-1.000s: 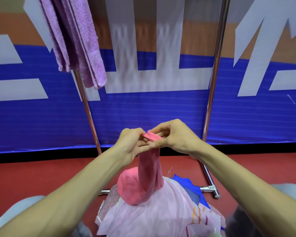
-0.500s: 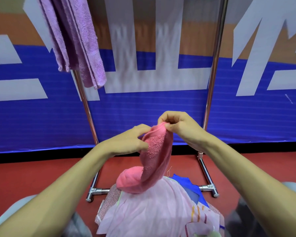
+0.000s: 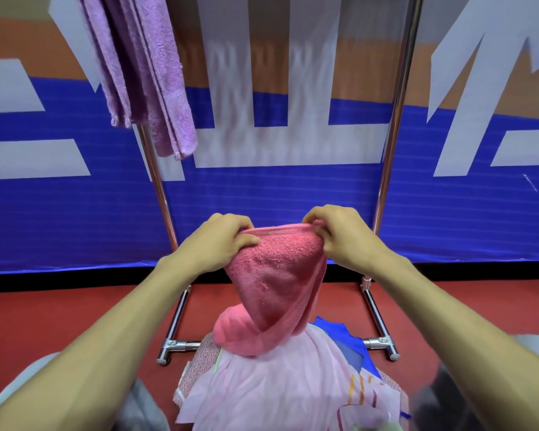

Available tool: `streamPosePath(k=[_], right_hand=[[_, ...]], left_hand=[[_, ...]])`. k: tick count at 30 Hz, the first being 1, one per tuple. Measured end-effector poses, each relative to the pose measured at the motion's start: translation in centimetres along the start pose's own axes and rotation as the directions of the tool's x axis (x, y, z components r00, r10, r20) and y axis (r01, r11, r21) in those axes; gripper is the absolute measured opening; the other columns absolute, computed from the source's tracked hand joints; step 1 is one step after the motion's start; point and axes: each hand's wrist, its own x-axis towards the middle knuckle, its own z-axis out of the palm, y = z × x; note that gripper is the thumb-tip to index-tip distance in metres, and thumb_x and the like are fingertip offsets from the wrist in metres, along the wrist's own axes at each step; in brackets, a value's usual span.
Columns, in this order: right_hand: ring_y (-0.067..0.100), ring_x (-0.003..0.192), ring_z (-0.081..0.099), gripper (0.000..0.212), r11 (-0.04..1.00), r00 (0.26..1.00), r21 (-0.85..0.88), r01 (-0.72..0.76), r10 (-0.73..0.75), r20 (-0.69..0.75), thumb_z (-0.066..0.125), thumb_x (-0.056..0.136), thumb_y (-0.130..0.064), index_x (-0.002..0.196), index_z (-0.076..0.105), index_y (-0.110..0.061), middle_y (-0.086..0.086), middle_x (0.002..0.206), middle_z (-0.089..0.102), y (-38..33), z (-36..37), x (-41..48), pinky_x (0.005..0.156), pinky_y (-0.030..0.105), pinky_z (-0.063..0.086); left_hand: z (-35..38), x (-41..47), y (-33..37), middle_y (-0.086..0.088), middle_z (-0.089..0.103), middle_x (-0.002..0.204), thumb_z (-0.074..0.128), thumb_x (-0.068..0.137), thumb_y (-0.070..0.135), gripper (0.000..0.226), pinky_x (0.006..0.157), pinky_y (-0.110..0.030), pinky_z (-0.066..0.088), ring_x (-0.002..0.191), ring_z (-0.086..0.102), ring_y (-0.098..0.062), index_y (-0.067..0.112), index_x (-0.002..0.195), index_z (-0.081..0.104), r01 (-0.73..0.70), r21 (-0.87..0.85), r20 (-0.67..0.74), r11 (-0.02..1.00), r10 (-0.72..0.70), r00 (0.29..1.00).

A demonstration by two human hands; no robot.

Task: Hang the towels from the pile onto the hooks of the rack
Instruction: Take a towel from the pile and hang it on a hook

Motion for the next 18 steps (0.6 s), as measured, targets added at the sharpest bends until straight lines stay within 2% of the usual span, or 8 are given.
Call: streamPosePath(k=[5, 9, 11, 15, 18], right_hand=[[0.022, 0.095, 0.059, 0.037, 1.0, 0.999, -0.021, -0.019, 0.018, -0.04, 0.052, 0.077, 0.007, 0.104, 0.066, -0.014, 0.003, 0.098, 0.066, 0.2, 1.0, 0.1, 0.076, 0.025, 0.042], [0.026, 0.102, 0.059, 0.032, 0.996, 0.991, -0.031, -0.089, 0.086, -0.098, 0.051, 0.085, 0.002, 0.11, 0.066, -0.01, 0.008, 0.104, 0.067, 0.8, 1.9, 0.5, 0.086, 0.031, 0.046], [0.028, 0.101, 0.061, 0.026, 0.987, 0.983, -0.044, -0.157, 0.152, -0.1, 0.051, 0.088, -0.003, 0.106, 0.068, -0.008, 0.01, 0.102, 0.07, 1.1, 2.3, 0.4, 0.085, 0.036, 0.048], [0.031, 0.095, 0.062, 0.023, 0.955, 0.952, -0.019, -0.294, 0.292, -0.088, 0.05, 0.087, -0.005, 0.1, 0.067, -0.01, 0.012, 0.095, 0.069, 0.2, 1.0, 1.0, 0.077, 0.039, 0.052], [0.032, 0.095, 0.062, 0.024, 0.961, 0.943, 0.01, -0.276, 0.273, -0.19, 0.051, 0.085, -0.004, 0.099, 0.069, -0.009, 0.014, 0.095, 0.07, -1.5, -2.4, 3.1, 0.078, 0.038, 0.052]], left_hand=[[-0.2, 0.2, 0.1, -0.001, 0.07, 0.092, 0.066, 0.088, 0.026, 0.01, 0.075, -0.03, 0.045, 0.089, 0.061, -0.017, 0.018, 0.092, 0.07, 0.019, -0.004, -0.044, 1.0, -0.019, 0.999], [-0.9, 0.3, -0.5, 0.0, 0.071, 0.084, 0.078, 0.077, 0.024, 0.013, 0.069, -0.024, 0.04, 0.081, 0.059, -0.014, 0.018, 0.088, 0.075, 0.104, -0.004, -0.088, 0.995, -0.104, 0.991], [-0.8, 0.2, -0.4, 0.0, 0.071, 0.08, 0.081, 0.073, 0.023, 0.012, 0.069, -0.023, 0.042, 0.078, 0.059, -0.013, 0.018, 0.083, 0.075, 0.13, -0.044, -0.119, 0.99, -0.135, 0.984], [-2.0, 0.9, 1.2, 0.0, 0.069, 0.075, 0.083, 0.07, 0.027, 0.014, 0.07, -0.031, 0.05, 0.079, 0.065, -0.021, 0.024, 0.071, 0.069, 0.126, 0.033, -0.105, 0.991, -0.122, 0.987], [-6.6, 2.2, 3.3, -0.001, 0.069, 0.076, 0.082, 0.07, 0.03, 0.014, 0.072, -0.037, 0.054, 0.079, 0.065, -0.023, 0.025, 0.07, 0.069, 0.091, 0.091, -0.196, 0.992, -0.072, 0.978]])
